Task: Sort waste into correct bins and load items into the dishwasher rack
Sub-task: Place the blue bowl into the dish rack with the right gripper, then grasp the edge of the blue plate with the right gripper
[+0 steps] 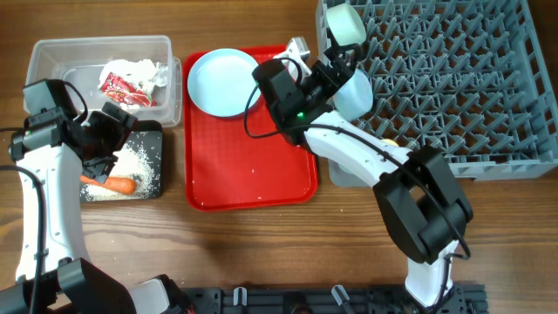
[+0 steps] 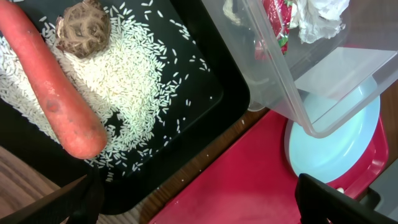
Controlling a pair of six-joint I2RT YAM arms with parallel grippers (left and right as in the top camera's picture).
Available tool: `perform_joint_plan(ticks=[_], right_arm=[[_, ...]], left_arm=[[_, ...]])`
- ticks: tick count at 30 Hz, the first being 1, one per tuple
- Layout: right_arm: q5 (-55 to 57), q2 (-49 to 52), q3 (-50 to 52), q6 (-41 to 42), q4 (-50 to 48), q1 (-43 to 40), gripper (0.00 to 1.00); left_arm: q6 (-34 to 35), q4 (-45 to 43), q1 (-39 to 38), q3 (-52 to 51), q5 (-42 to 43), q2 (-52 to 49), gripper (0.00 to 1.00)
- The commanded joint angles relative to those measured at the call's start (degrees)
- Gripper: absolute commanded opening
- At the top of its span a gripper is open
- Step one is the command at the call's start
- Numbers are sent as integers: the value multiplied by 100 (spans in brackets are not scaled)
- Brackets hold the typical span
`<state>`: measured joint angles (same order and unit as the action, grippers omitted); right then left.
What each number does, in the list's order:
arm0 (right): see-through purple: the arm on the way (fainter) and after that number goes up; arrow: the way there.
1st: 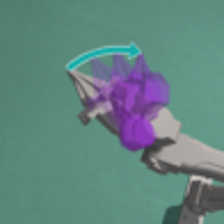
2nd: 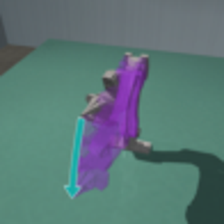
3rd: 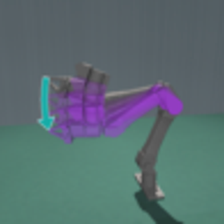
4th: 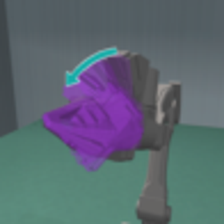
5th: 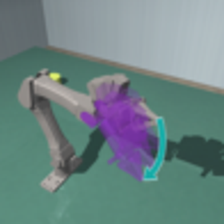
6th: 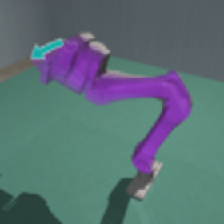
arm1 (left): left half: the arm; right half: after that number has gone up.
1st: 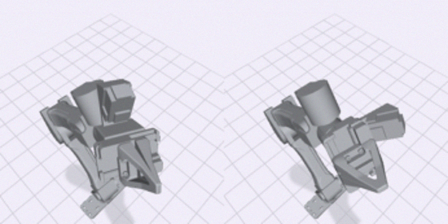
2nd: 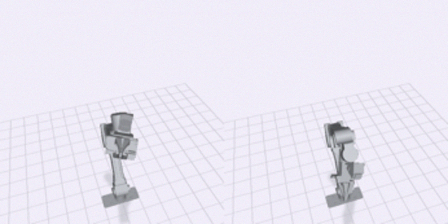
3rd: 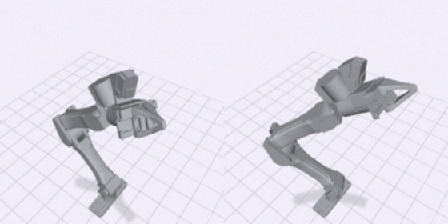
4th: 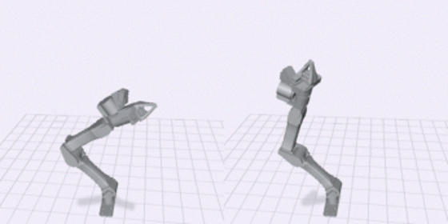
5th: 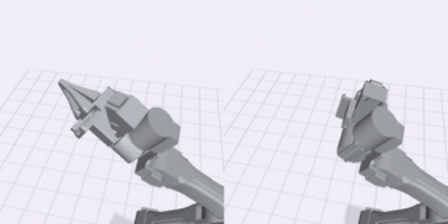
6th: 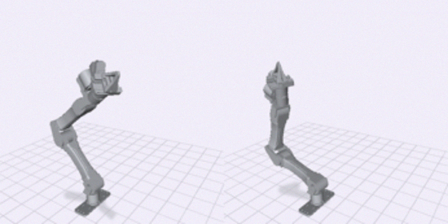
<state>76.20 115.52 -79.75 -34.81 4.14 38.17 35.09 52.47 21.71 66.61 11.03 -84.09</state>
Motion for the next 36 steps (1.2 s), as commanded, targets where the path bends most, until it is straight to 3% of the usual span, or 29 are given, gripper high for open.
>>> perform_joint_plan(ticks=[1, 6, 12, 15, 18, 24, 27, 32, 36], right_arm=[[160, 48, -39, 317, -656, 212, 100], [-855, -155, -39, 1209, -649, 933, 100], [-3707, -225, -42, 3171, 1388, 1290, 100], [-5541, -664, -46, 3368, 2758, 1287, 100], [-6627, -1228, -46, 3611, 3093, 1228, 100], [-7431, -2041, -656, 5410, 3071, 1032, 89], [-6470, -2020, -802, 5560, 2127, 938, 85], [-6081, -1040, -798, 6151, 1073, 424, 84], [-6778, 179, -798, 6922, 417, -59, 80]], left_arm=[[11, -13, 26, 4, 50, 35, 100], [11, -13, 26, 4, 50, 35, 100], [11, -13, 26, 4, 48, 35, 100], [11, -13, 26, 4, 50, 35, 100], [11, -13, 26, 4, 50, 35, 100], [11, -13, 26, 4, 50, 35, 100], [11, -13, 26, 4, 50, 35, 100], [11, -13, 26, 4, 50, 35, 100], [11, -13, 26, 4, 50, 35, 100]])
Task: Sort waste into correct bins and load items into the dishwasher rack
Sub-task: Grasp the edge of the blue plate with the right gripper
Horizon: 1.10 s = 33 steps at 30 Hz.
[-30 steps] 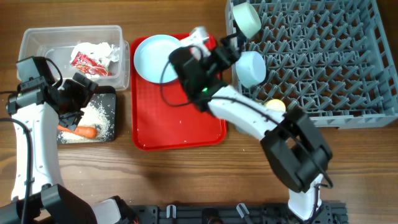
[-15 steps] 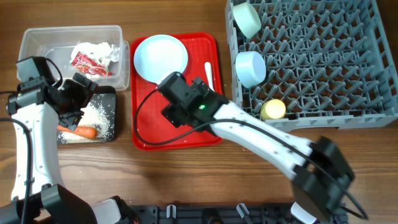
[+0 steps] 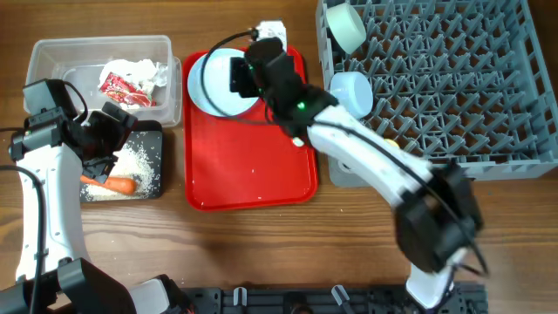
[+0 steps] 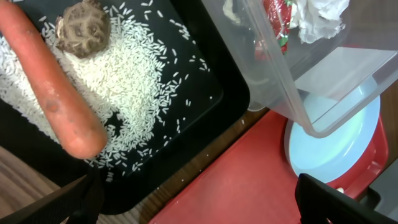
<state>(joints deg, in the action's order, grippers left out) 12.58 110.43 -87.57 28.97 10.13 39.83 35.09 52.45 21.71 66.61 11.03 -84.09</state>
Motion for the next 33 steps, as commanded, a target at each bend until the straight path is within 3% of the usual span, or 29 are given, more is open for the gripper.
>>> perform_joint_plan(ticks=[1, 8, 14, 17, 20, 23, 27, 33], right_arm=[[-431, 992, -15, 890, -192, -326, 80], [-431, 1777, -13, 1303, -529, -391, 78], [-476, 2109, -11, 1318, -669, -391, 54], [-485, 2153, -7, 1318, -660, -389, 47], [-501, 2153, -7, 1300, -614, -374, 26], [-621, 2153, -7, 1294, -223, -376, 11], [-671, 2020, -9, 778, 470, -415, 5], [-651, 970, -9, -487, 1220, -420, 4]], left_arm=[[11, -11, 26, 4, 50, 35, 100], [11, -11, 26, 4, 50, 35, 100], [11, -11, 26, 4, 50, 35, 100], [11, -11, 26, 4, 50, 35, 100], [11, -11, 26, 4, 50, 35, 100], [11, -11, 26, 4, 50, 35, 100], [11, -11, 26, 4, 50, 35, 100], [11, -11, 26, 4, 48, 35, 100]])
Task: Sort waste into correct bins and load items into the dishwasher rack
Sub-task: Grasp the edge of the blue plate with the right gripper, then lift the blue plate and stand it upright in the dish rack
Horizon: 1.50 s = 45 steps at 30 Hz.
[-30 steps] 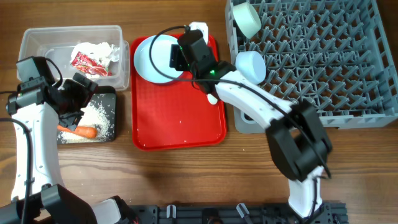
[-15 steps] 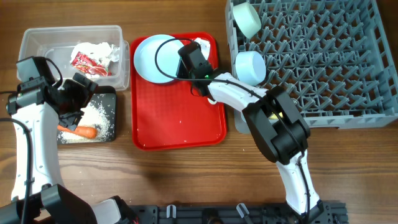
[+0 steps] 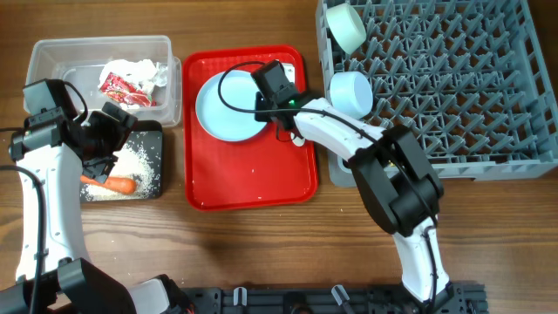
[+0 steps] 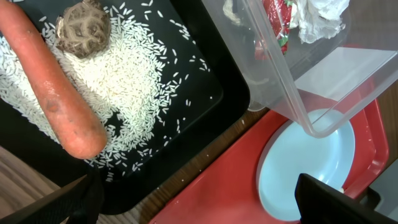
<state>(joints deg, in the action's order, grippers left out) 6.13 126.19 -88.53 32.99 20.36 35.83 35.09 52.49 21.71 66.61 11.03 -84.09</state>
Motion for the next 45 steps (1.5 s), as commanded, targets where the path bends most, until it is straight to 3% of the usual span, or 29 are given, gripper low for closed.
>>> perform_joint_plan(ticks=[1, 7, 10, 16, 20, 25, 28, 34, 45], right_arm=[[2, -896, 87, -1200, 293, -26, 4], [1340, -2669, 87, -2236, 772, -31, 4], [3014, -3388, 87, -2583, 778, -37, 4], [5302, -3635, 90, -3576, 415, -590, 4], [5289, -3556, 90, -3810, -315, -1635, 4], [4557, -3073, 90, -5106, -1357, -2562, 4], [4507, -2542, 87, -5936, -2035, -2660, 4], [4275, -1556, 90, -6321, -3023, -2664, 4], [3744, -671, 90, -6279, -2822, -2527, 6]], left_arm=[[11, -15, 26, 4, 50, 35, 100], [11, -15, 26, 4, 50, 35, 100], [11, -15, 26, 4, 48, 35, 100], [11, -15, 26, 4, 50, 35, 100], [11, -15, 26, 4, 50, 35, 100], [11, -15, 26, 4, 48, 35, 100], [11, -15, 26, 4, 50, 35, 100], [11, -15, 26, 4, 50, 35, 100], [11, -15, 26, 4, 50, 35, 100]])
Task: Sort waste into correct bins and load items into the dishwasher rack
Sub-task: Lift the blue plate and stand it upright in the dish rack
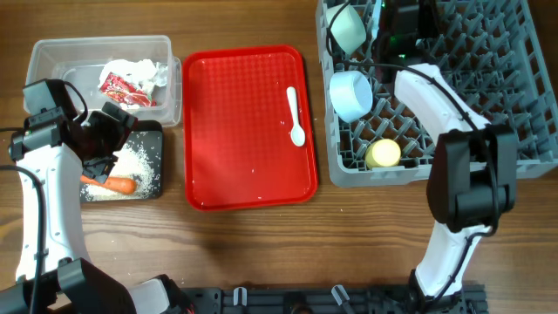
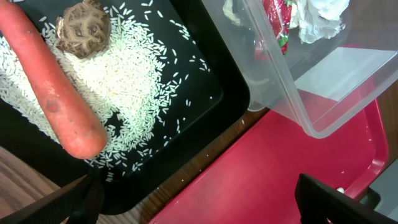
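Note:
My left gripper (image 2: 199,208) hangs open over the wood strip between the black tray (image 2: 205,81) and the red tray (image 2: 292,168), holding nothing. The black tray carries loose rice, a carrot (image 2: 56,93) and a brown lump (image 2: 81,28). A white spoon (image 1: 296,113) lies on the red tray (image 1: 244,131). My right gripper (image 1: 398,16) reaches over the far left part of the grey dishwasher rack (image 1: 488,87); its jaws are hidden. The light blue plate does not show.
A clear plastic bin (image 1: 52,52) with a red wrapper and crumpled tissue stands behind the black tray. In the rack sit a pale green bowl (image 1: 347,26), a light blue cup (image 1: 351,94) and a yellow item (image 1: 383,154).
The light blue plate is gone from the red tray, where a white spoon now lies. My right gripper has moved from the plate to the rack's far left. My left arm is unmoved.
First my right gripper was at the blue cup in the rack, with the plate in the tray's far corner. Then it was over the plate. Then the plate sat nearer the tray's middle. Now the plate is off the tray and the gripper is over the rack.

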Controlling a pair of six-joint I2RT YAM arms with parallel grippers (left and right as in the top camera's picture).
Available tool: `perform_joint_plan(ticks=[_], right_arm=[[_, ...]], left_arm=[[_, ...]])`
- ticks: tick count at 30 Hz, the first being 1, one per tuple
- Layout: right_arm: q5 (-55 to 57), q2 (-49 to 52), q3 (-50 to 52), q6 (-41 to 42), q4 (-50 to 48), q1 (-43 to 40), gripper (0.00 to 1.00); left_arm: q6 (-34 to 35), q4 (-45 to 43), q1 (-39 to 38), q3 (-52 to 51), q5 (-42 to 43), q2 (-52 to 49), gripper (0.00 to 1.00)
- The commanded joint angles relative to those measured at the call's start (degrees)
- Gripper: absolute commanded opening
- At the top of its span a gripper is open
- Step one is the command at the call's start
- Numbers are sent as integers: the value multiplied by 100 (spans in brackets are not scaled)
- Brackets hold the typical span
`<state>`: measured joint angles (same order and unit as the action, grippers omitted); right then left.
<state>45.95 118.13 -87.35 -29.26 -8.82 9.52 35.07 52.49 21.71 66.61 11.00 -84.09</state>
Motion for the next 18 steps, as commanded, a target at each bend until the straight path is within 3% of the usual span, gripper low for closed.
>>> perform_joint_plan(ticks=[1, 2, 3, 8, 11, 15, 18], right_arm=[[-210, 133, -31, -61, 59, 162, 28], [-151, 129, -31, -55, 2, 212, 67], [24, 122, -31, -2, -90, 260, 97], [339, -476, -31, 529, 81, 533, 100], [297, -1215, -31, 1108, 1097, 885, 100], [-1241, -1930, -31, 2076, 3185, 1759, 100], [-3501, -1993, -28, 2935, 4260, 2218, 100]], left_arm=[[13, -15, 26, 4, 52, 35, 100], [13, -15, 26, 4, 52, 35, 100], [13, -15, 26, 4, 52, 35, 100], [13, -15, 26, 4, 52, 35, 100], [13, -15, 26, 4, 50, 35, 100], [13, -15, 26, 4, 52, 35, 100], [13, -15, 26, 4, 52, 35, 100]])
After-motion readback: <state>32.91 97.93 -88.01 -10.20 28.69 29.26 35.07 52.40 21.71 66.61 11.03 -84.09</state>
